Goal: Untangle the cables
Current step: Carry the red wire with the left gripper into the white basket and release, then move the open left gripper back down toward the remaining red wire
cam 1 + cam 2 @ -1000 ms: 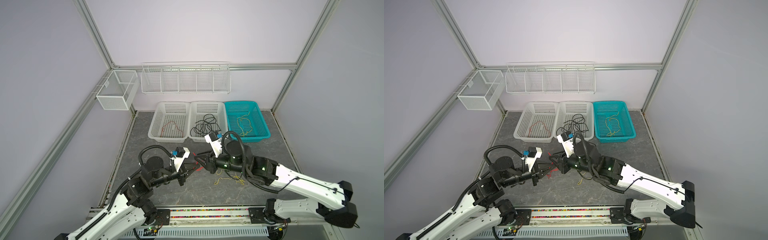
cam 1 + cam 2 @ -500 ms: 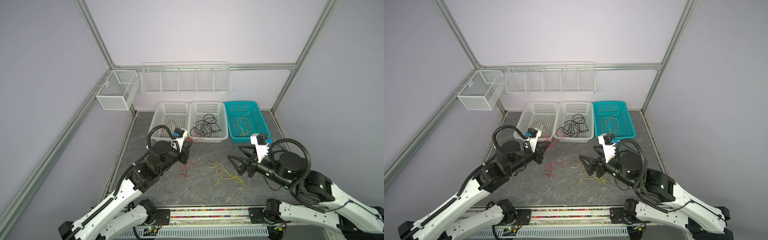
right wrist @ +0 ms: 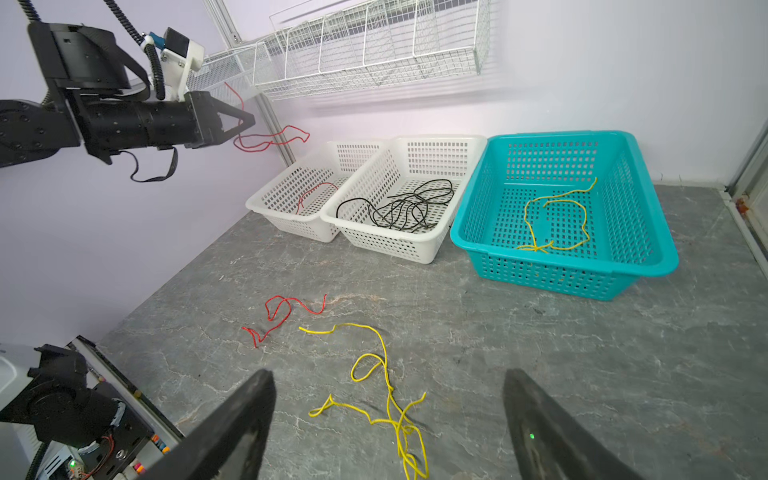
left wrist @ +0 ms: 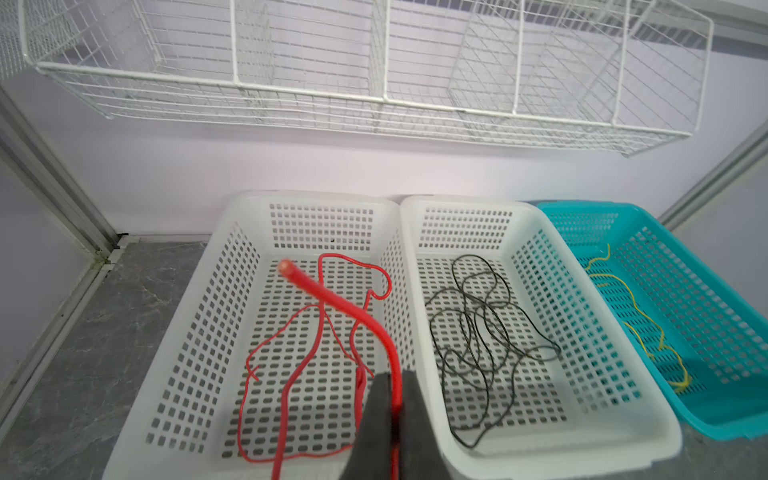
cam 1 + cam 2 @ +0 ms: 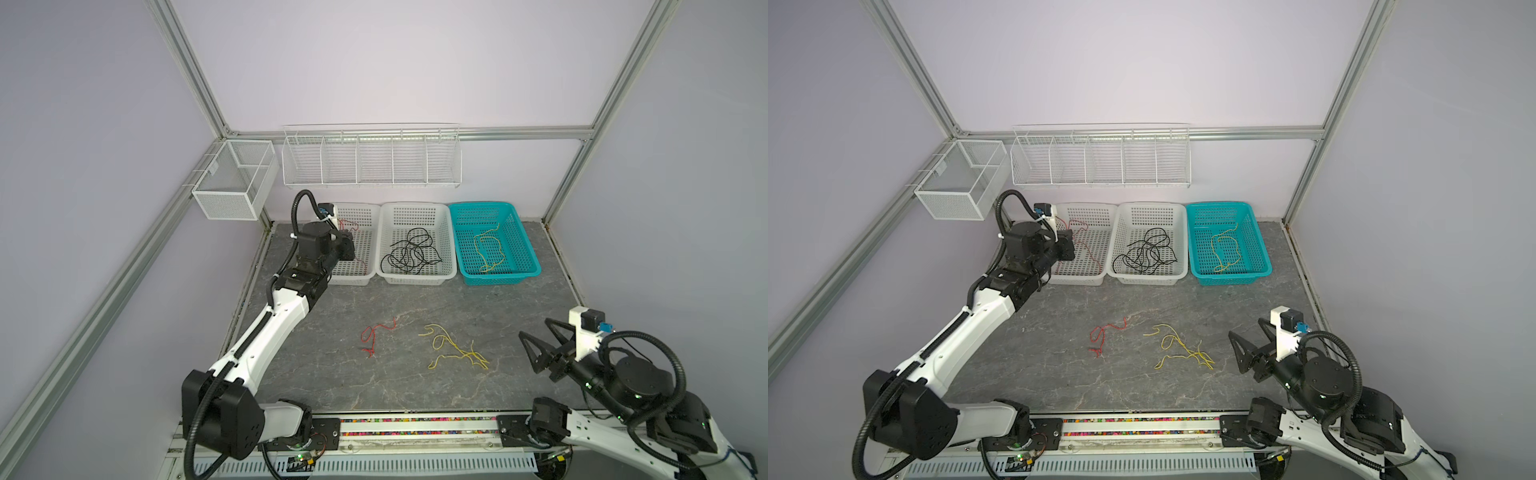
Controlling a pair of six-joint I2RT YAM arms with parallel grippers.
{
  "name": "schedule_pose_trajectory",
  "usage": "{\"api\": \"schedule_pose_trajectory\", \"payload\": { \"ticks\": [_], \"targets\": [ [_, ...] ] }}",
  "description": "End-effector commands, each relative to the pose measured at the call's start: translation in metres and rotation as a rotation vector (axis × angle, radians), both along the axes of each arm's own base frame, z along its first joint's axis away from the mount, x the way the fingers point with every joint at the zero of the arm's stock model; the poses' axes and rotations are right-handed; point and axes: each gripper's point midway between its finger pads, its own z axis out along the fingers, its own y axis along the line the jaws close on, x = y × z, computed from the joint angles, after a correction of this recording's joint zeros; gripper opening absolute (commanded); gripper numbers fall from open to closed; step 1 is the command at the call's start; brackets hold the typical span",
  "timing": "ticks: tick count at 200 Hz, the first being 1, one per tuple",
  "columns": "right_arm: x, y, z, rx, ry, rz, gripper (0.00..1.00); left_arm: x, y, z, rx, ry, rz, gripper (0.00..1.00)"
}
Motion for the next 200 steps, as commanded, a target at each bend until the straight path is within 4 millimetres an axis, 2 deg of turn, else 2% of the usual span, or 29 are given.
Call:
{"api": "schedule_pose_trajectory", "payload": {
  "ticks": [1, 20, 52, 83, 95, 102, 133, 159, 178, 200],
  "targets": [
    [0.000, -0.005, -0.010, 0.024, 0.006, -0.017, 0.88, 0.027, -0.002, 0.008, -0.008, -0.035, 0.005, 0.00],
    [0.002, -0.009, -0.011, 0.017, 0.002, -0.040, 0.88, 0.047, 0.000, -0.014, 0.021, 0.005, 0.031, 0.00],
    [0.005, 0.003, -0.020, -0.082, 0.028, -0.023, 0.88, 0.071, 0.003, -0.057, 0.049, 0.093, 0.053, 0.00],
    [0.007, 0.023, -0.029, -0.177, 0.061, 0.024, 0.88, 0.080, 0.004, -0.090, 0.070, 0.161, 0.062, 0.00],
    [0.008, 0.028, -0.032, -0.208, 0.073, 0.034, 0.88, 0.080, 0.003, -0.097, 0.073, 0.173, 0.060, 0.00],
    [0.009, 0.030, -0.033, -0.220, 0.079, 0.035, 0.88, 0.080, 0.003, -0.099, 0.073, 0.179, 0.058, 0.04],
    [0.009, 0.035, -0.036, -0.240, 0.087, 0.054, 0.88, 0.077, 0.000, -0.098, 0.057, 0.189, 0.045, 0.31],
    [0.008, 0.036, -0.036, -0.234, 0.084, 0.063, 0.88, 0.070, -0.001, -0.080, -0.002, 0.178, 0.052, 0.54],
    [0.007, 0.035, -0.035, -0.224, 0.079, 0.064, 0.88, 0.060, 0.003, -0.068, -0.065, 0.185, 0.079, 0.61],
    [0.007, 0.032, -0.034, -0.216, 0.071, 0.057, 0.88, 0.037, 0.007, -0.058, -0.170, 0.226, 0.117, 0.65]
  ]
}}
